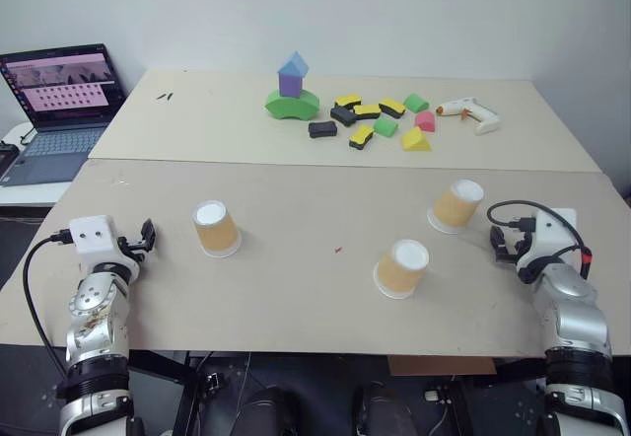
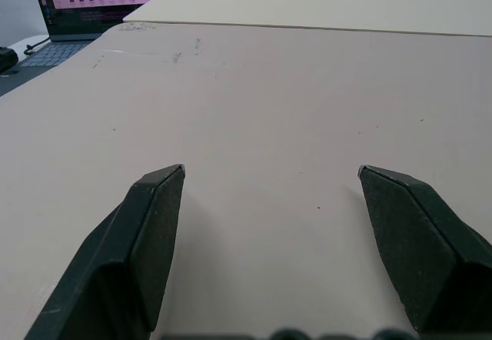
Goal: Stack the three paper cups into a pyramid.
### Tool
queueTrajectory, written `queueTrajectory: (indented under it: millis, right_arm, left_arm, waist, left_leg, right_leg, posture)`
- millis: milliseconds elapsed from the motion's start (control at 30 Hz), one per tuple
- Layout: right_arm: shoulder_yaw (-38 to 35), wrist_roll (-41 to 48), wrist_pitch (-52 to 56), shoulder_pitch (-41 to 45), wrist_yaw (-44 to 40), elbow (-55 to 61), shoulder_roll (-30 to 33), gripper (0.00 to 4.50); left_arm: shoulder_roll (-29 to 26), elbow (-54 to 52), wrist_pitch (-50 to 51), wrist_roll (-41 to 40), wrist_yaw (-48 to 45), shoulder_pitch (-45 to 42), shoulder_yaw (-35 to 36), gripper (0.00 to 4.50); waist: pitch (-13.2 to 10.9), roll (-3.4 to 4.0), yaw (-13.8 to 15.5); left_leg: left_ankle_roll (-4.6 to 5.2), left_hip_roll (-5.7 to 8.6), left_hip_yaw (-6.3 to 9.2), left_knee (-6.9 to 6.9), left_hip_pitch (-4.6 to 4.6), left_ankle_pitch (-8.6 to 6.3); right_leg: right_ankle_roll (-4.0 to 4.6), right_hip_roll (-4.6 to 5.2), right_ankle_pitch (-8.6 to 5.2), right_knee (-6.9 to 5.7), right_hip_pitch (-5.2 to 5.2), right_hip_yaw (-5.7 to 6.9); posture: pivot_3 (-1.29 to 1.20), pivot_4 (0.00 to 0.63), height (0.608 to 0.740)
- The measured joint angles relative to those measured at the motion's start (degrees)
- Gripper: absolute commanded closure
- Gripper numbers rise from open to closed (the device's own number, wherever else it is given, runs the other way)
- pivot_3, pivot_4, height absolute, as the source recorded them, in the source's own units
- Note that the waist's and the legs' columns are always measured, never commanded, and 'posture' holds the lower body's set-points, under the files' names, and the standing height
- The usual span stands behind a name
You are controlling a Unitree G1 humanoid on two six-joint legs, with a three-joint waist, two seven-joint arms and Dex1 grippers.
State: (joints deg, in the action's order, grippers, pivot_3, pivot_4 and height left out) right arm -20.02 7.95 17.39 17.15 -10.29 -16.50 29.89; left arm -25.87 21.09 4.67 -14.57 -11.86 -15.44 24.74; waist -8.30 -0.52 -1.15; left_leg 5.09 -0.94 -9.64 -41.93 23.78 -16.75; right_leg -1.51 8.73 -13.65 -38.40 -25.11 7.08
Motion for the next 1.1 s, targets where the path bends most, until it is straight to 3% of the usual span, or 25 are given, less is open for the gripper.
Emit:
queueTrajectory:
  millis: [233,367,600,733,900,1100]
  right_arm:
    - [0.2,0.0,-0.5,-0.1,-0.1,0.0,0.0,0.0]
    - [0.2,0.0,-0.5,0.0,-0.5,0.0,0.0,0.0]
    - [0.2,0.0,-0.5,-0.1,-1.0,-0.5,0.3,0.0]
    - [0.9,0.1,-0.5,-0.2,-4.3,-1.1,3.0,0.0]
    - [1.1,3.9,-0.1,-5.1,-22.7,0.0,16.4,0.0]
    - [-1.9,16.7,7.7,-17.7,-52.4,13.0,31.3,0.0]
  left_arm:
    - [0.2,3.2,2.8,-2.9,0.5,-7.5,0.5,0.66]
    - [-1.9,-1.0,3.8,-5.2,-3.3,-13.8,-0.3,0.66]
    - [-5.9,-17.6,13.4,-13.4,-14.8,-19.2,-5.6,0.66]
    - [-14.4,-36.7,24.2,-22.2,-30.9,-10.2,-15.7,0.66]
    - [-21.4,-43.5,28.4,-23.9,-41.7,0.5,-21.1,0.66]
    - [-21.9,-43.1,26.3,-21.3,-45.3,2.2,-22.1,0.66]
  waist:
    - [0.0,-0.01,0.4]
    - [0.0,-0.01,0.1]
    - [0.0,-0.01,-0.7]
    - [0.0,0.18,-1.4]
    - [-0.2,0.49,-1.2]
    - [-0.3,0.53,0.2]
  left_leg:
    - [0.0,0.02,0.02,-0.06,0.02,0.0]
    - [0.01,0.05,0.01,-0.02,0.04,0.0]
    - [0.01,0.05,0.0,-0.02,0.02,0.01]
    - [0.0,0.1,-0.02,0.07,-0.02,0.0]
    - [-0.02,0.01,-0.01,0.05,-0.11,0.03]
    - [-0.01,-0.1,0.13,0.04,-0.36,0.01]
  right_leg:
    - [0.0,0.02,0.0,-0.04,0.02,0.05]
    - [-0.01,-0.01,0.0,0.03,0.01,0.06]
    - [-0.02,-0.05,-0.01,0.03,0.03,0.02]
    - [-0.09,-0.04,-0.07,0.04,0.0,-0.06]
    - [-0.02,-0.09,-0.14,-0.09,0.02,-0.07]
    - [0.01,-0.04,-0.12,0.13,0.34,-0.05]
  posture:
    - [0.0,0.15,0.691]
    - [0.0,0.15,0.691]
    - [0.0,0.15,0.691]
    - [0.0,0.15,0.691]
    - [0.0,0.15,0.691]
    - [0.0,0.15,0.691]
